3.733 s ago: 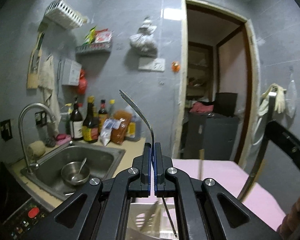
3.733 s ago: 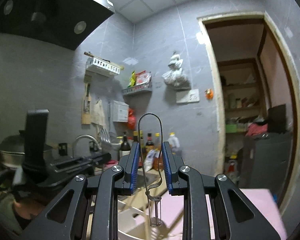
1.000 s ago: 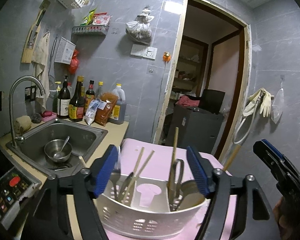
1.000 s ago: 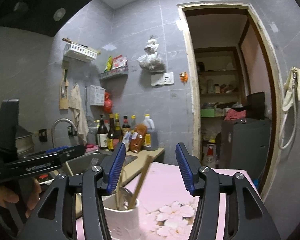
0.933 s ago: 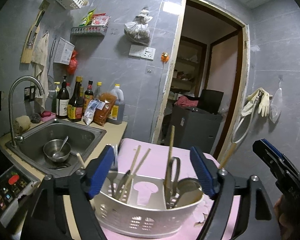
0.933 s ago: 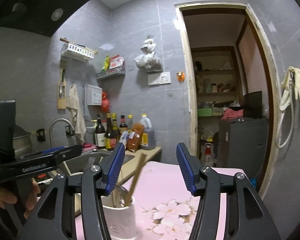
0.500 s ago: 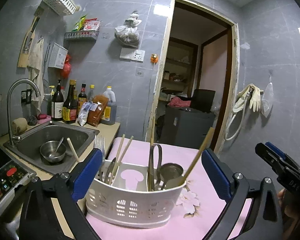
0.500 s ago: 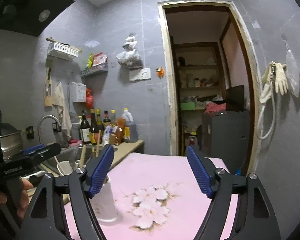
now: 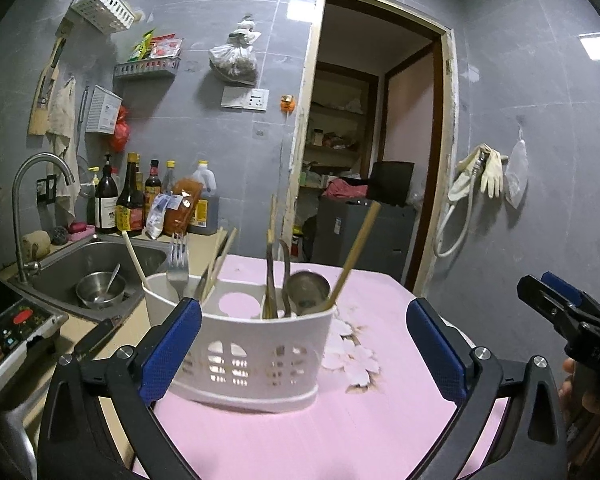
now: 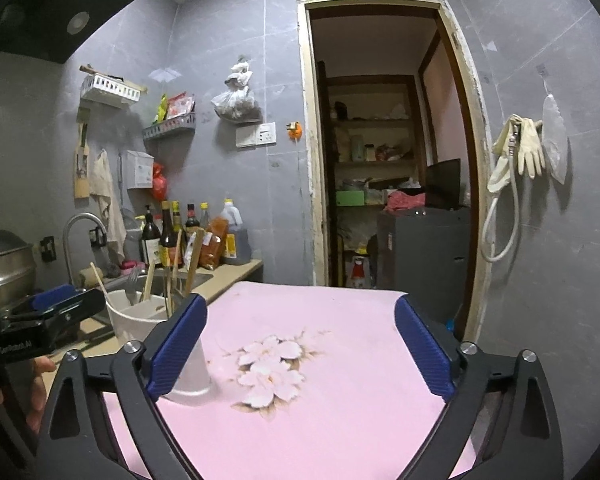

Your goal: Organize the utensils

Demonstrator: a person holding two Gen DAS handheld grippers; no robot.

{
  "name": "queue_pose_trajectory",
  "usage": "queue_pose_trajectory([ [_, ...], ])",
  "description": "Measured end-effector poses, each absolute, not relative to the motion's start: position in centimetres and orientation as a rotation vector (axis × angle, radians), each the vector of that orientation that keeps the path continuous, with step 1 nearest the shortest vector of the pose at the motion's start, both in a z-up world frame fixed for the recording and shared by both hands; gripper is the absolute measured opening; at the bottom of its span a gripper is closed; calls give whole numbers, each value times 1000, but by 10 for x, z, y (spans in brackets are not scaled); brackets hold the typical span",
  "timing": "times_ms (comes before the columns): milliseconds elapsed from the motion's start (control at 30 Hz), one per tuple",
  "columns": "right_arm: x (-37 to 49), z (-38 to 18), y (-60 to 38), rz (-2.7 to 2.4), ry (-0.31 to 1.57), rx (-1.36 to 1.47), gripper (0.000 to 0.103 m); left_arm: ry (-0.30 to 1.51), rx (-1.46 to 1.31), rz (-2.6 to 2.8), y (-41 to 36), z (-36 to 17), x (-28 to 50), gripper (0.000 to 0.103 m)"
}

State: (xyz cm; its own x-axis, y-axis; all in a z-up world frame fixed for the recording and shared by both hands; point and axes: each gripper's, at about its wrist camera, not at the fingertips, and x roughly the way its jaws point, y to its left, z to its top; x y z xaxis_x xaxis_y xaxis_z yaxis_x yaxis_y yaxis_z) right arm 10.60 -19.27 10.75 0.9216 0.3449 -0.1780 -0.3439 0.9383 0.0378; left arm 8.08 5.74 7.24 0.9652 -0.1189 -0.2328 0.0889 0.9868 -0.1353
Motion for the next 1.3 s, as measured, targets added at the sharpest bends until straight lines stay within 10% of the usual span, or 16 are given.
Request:
queue_pose_trajectory([
  [1300,35,51,-222,222,211,-45,103,280,-78,-80,41,17,17,101],
])
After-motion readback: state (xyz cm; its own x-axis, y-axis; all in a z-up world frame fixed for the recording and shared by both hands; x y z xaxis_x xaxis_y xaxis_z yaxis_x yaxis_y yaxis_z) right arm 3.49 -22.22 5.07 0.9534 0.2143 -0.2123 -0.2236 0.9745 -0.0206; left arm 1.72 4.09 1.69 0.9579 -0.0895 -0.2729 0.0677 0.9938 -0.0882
